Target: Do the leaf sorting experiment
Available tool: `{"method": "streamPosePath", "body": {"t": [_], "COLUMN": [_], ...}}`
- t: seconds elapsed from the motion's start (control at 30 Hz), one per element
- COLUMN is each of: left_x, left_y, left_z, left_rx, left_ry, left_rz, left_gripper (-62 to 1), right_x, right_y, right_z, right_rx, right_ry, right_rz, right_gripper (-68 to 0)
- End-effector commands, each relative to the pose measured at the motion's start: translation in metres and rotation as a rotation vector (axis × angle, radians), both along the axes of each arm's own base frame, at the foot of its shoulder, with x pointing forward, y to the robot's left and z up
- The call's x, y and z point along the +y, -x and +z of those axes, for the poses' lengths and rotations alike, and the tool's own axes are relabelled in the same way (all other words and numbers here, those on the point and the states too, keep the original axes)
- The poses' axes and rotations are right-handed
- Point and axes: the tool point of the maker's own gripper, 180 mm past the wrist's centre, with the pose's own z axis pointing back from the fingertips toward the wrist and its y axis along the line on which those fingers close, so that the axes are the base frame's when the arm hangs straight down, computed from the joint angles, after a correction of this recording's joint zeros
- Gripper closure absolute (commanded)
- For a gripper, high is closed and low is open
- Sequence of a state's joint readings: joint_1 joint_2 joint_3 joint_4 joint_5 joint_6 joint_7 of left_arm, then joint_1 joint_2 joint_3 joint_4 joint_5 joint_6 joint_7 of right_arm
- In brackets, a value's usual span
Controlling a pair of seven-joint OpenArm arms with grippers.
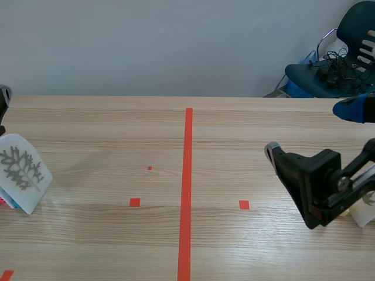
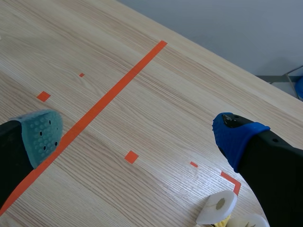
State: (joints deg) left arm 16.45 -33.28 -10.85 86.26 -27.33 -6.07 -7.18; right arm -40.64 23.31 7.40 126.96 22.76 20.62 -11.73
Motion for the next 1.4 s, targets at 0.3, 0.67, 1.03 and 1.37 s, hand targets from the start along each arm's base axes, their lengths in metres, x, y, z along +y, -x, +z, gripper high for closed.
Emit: {"method": "streamPosePath", "body": {"t": [0.3,0.67,1.03,1.37], "left_x": [-0.128,-0.160,-0.160,-0.162], "left_y": [0.071,0.097,0.097,0.105], "left_z": [0.027,0.036,0.031,-0.037], "left_rx": [0.098,0.108,0.132,0.298], "left_ry": [0.153,0.171,0.159,0.087], "left_rz": [-0.527,-0.662,-0.659,-0.667], "left_gripper": [-62.3,-62.3,-62.3,-62.3], "right_x": [-0.001,-0.001,-0.001,-0.001], "right_y": [-0.004,-0.004,-0.004,-0.004], "right_z": [0.007,0.007,0.007,0.007], "right_rx": [-0.029,-0.028,-0.028,-0.029], "right_ry": [-0.015,-0.015,-0.015,-0.015], "right_rz": [-0.006,-0.006,-0.006,-0.006], "right_gripper": [-67.9,-67.9,-67.9,-67.9]}}
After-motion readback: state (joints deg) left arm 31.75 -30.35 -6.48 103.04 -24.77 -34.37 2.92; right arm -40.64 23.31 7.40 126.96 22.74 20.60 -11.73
